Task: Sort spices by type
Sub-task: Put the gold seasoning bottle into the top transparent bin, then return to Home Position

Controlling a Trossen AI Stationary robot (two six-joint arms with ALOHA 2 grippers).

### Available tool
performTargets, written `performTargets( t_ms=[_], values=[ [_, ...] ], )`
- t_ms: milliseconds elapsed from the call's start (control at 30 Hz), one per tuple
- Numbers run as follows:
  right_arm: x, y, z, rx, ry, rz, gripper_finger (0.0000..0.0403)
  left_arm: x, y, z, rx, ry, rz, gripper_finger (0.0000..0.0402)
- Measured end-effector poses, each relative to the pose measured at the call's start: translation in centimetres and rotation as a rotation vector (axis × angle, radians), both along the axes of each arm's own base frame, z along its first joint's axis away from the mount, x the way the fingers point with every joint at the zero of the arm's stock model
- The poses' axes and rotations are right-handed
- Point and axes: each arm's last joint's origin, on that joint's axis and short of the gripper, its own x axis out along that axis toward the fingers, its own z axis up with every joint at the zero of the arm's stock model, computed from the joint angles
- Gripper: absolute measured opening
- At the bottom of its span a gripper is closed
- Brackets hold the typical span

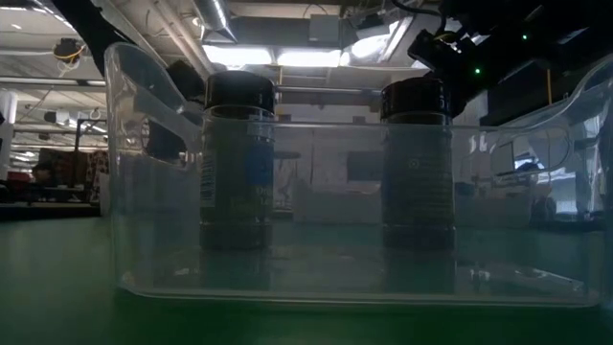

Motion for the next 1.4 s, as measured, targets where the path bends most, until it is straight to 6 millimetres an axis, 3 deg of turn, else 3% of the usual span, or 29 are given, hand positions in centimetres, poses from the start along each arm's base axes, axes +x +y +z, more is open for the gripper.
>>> performTargets(
  t_ms=[267, 400, 567, 733, 967, 1100, 1400],
  values=[
    [0.0, 0.0, 0.0, -0.006, 0.003, 0.004, 0.0315, 0.5, 0.2, 1.4, -0.021, 0.002, -0.024, 0.0353],
    [0.0, 0.0, 0.0, -0.006, 0.008, 0.003, 0.0315, 0.7, -0.3, 4.0, 0.023, -0.022, -0.048, 0.0354],
    [0.0, 0.1, 0.0, 0.004, 0.005, 0.020, 0.0315, 0.8, -2.2, 7.6, 0.071, -0.055, -0.120, 0.0351],
    [0.1, 0.1, 0.0, 0.019, -0.003, 0.049, 0.0315, 1.4, -5.3, 9.7, 0.060, -0.169, -0.355, 0.0343],
    [0.2, 0.3, 0.2, 0.120, -0.053, 0.067, 0.0315, 3.1, -10.4, 10.3, 0.063, -0.193, -0.821, 0.0273],
    [-0.1, 0.5, 0.5, 0.169, -0.068, 0.091, 0.0308, 3.5, -12.9, 9.9, 0.062, -0.197, -0.961, 0.0223],
    [-3.3, 0.6, 3.4, 0.170, -0.123, 0.088, 0.0197, 3.4, -16.2, 5.6, 0.002, -0.258, -1.105, 0.0090]
  ],
)
